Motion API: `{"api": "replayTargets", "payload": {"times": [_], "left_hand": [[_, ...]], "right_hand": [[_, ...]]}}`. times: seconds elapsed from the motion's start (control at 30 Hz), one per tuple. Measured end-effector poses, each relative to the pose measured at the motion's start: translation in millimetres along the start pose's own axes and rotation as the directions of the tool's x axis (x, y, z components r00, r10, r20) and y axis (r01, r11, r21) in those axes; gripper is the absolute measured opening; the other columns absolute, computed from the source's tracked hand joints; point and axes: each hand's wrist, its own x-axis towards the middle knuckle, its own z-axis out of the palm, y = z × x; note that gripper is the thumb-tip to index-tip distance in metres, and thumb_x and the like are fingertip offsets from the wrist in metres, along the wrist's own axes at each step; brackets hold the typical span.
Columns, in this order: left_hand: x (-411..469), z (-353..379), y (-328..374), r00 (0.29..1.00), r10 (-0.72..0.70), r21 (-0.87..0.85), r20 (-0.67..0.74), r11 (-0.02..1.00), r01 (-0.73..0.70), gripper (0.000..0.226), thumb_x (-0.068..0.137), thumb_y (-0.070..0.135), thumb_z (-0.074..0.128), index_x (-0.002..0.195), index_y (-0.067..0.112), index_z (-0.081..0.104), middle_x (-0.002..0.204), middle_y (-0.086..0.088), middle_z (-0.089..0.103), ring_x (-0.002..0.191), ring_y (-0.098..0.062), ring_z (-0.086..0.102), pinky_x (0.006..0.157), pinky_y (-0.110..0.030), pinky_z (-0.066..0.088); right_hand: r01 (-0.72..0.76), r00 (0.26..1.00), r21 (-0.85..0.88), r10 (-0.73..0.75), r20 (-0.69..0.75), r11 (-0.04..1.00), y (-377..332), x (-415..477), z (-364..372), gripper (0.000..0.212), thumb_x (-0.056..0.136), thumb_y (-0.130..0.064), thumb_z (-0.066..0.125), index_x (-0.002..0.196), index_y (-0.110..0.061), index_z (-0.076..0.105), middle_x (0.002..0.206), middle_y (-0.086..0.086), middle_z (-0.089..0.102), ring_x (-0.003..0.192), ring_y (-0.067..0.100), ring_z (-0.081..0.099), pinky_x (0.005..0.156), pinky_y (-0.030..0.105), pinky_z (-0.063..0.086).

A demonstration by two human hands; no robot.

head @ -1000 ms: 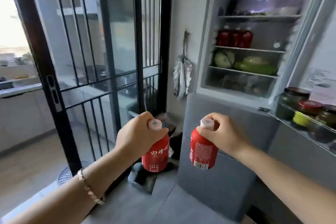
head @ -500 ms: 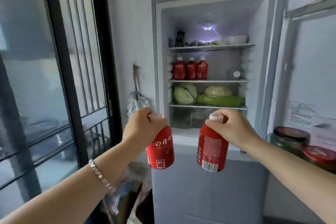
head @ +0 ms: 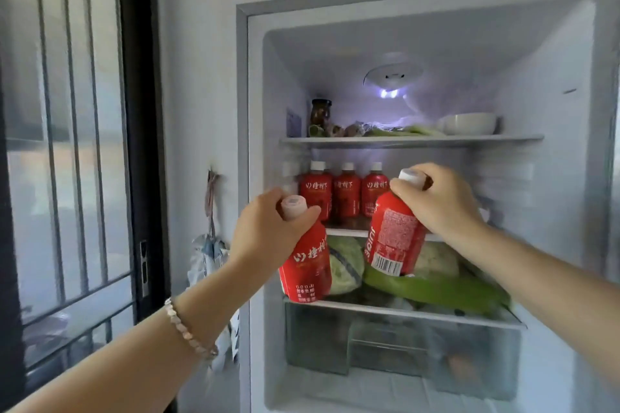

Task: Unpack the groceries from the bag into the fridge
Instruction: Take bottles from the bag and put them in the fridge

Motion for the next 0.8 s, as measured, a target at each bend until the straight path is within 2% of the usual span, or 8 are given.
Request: {"api": "replayTargets", "payload": {"times": [0.1, 0.17, 0.27, 0.4, 0.5, 0.6, 0.7, 0.8], "left_hand": [[31.9, 15.9, -10.4, 0.996, 0.085, 0.0, -0.024, 0.996, -0.085, 0.025, 0.077, 0.044, 0.07, 0.074, 0.029, 0.051, 0.073, 0.013, 0.062, 0.068, -0.004, 0.061, 0.056, -0.024, 0.053], [49.5, 22.8, -18.3, 0.992, 0.126, 0.007, 0.007, 0.992, -0.126, 0.023, 0.077, 0.044, 0.07, 0.077, 0.028, 0.054, 0.074, 0.013, 0.062, 0.067, -0.003, 0.06, 0.054, -0.021, 0.05], [68.6, 31.3, -27.6, 0.977, 0.2, 0.065, 0.076, 0.977, -0.205, 0.025, 0.075, 0.044, 0.071, 0.086, 0.025, 0.059, 0.077, 0.013, 0.062, 0.071, -0.004, 0.06, 0.062, -0.029, 0.055], [90.9, 37.4, -39.6, 0.97, 0.221, 0.073, 0.102, 0.971, -0.228, 0.024, 0.074, 0.044, 0.072, 0.085, 0.027, 0.059, 0.077, 0.014, 0.061, 0.072, -0.005, 0.06, 0.066, -0.036, 0.057], [98.6, 41.0, -45.4, 0.968, 0.23, 0.045, 0.102, 0.971, -0.236, 0.023, 0.073, 0.043, 0.073, 0.083, 0.029, 0.059, 0.077, 0.014, 0.063, 0.072, -0.005, 0.061, 0.067, -0.037, 0.058], [100.2, 45.1, -48.6, 0.962, 0.257, 0.037, 0.098, 0.965, -0.261, 0.022, 0.073, 0.043, 0.073, 0.08, 0.033, 0.056, 0.074, 0.016, 0.062, 0.071, -0.003, 0.06, 0.067, -0.035, 0.057], [102.2, 46.0, -51.7, 0.959, 0.268, 0.014, 0.086, 0.963, -0.27, 0.022, 0.071, 0.043, 0.073, 0.077, 0.032, 0.056, 0.071, 0.017, 0.061, 0.069, -0.002, 0.061, 0.063, -0.03, 0.057], [102.0, 44.7, -53.2, 0.959, 0.266, -0.003, 0.095, 0.964, -0.267, 0.022, 0.069, 0.045, 0.073, 0.077, 0.034, 0.055, 0.071, 0.018, 0.062, 0.068, -0.002, 0.062, 0.057, -0.02, 0.053]], "right_hand": [[0.023, 0.999, -0.012, -0.024, -0.04, 1.0, 15.2, 39.6, 28.5, 0.011, 0.083, -0.032, 0.061, 0.089, -0.024, 0.057, 0.073, -0.017, 0.053, 0.066, -0.001, 0.048, 0.055, 0.021, 0.037], [0.008, 0.999, -0.044, -0.01, -0.043, 0.999, 25.4, 61.0, 49.4, 0.014, 0.084, -0.035, 0.061, 0.089, -0.023, 0.056, 0.075, -0.014, 0.054, 0.072, 0.009, 0.052, 0.061, 0.027, 0.037], [0.017, 1.0, -0.098, -0.015, 0.022, 0.995, 40.7, 89.9, 79.1, 0.023, 0.084, -0.037, 0.062, 0.09, -0.014, 0.063, 0.085, -0.002, 0.061, 0.082, 0.019, 0.056, 0.066, 0.027, 0.038], [-0.011, 0.996, -0.148, 0.024, 0.087, 0.989, 55.2, 122.1, 108.6, 0.024, 0.085, -0.038, 0.062, 0.081, -0.014, 0.058, 0.076, 0.002, 0.058, 0.078, 0.023, 0.057, 0.06, 0.028, 0.035], [-0.069, 0.981, -0.139, 0.093, 0.173, 0.988, 65.5, 138.8, 122.0, 0.034, 0.084, -0.046, 0.062, 0.091, -0.013, 0.054, 0.089, 0.004, 0.058, 0.084, 0.02, 0.057, 0.067, 0.027, 0.036], [-0.086, 0.951, -0.055, 0.098, 0.294, 0.995, 75.3, 137.0, 124.1, 0.057, 0.074, -0.054, 0.068, 0.108, -0.008, 0.058, 0.102, 0.001, 0.065, 0.093, 0.02, 0.064, 0.077, 0.032, 0.052], [-0.108, 0.88, 0.066, 0.065, 0.471, 0.992, 91.5, 124.2, 120.5, 0.055, 0.073, -0.015, 0.076, 0.122, -0.007, 0.054, 0.108, 0.01, 0.068, 0.096, 0.021, 0.067, 0.09, 0.043, 0.053], [-0.246, 0.83, 0.196, 0.102, 0.548, 0.949, 101.8, 116.1, 117.2, 0.081, 0.076, 0.008, 0.066, 0.144, -0.013, 0.026, 0.118, 0.007, 0.059, 0.098, 0.013, 0.061, 0.086, 0.026, 0.052]]}}
